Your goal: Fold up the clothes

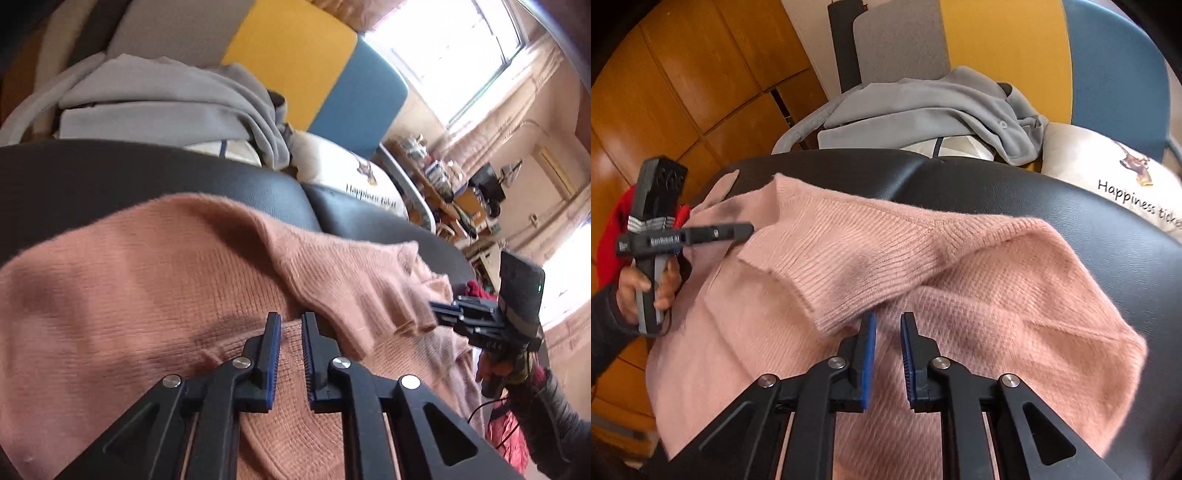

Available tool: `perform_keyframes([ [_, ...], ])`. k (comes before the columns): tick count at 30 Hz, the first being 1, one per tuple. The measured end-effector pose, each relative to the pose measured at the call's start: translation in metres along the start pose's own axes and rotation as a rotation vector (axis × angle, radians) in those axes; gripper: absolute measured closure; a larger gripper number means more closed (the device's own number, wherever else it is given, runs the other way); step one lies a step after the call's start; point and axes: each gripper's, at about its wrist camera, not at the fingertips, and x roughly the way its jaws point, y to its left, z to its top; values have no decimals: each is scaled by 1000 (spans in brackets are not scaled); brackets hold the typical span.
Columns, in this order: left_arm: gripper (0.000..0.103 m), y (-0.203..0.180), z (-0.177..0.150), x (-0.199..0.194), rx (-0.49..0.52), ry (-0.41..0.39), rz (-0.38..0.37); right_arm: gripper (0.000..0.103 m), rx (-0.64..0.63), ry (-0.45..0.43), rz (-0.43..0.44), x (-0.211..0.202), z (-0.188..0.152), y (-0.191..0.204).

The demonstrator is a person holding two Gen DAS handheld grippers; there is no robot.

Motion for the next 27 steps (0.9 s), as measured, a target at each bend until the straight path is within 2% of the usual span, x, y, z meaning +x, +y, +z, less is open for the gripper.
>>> perform_keyframes([
  [5,87,-36,6,2,57,-27,-59,88,-6,-65,5,-10,14,16],
  [8,87,-56,-3,28,109,24,1,82,6,-61,15,4,20,31],
  [11,88,-54,-13,35,75,2,29,78,21,16,-68,32,8,38],
  [15,90,-43,-26,38,1,-52,49,77,18,-148,-87,31,-21,41],
  [16,90,-41,-29,38,-17,-65,54,77,21,-153,-93,31,-21,41],
  [17,90,-38,-30,34,-33,-77,73,77,26,-157,-99,31,-21,42],
  [27,78,4,-7,-71,-159,-156,463,75,21,-174,-116,31,-24,46],
])
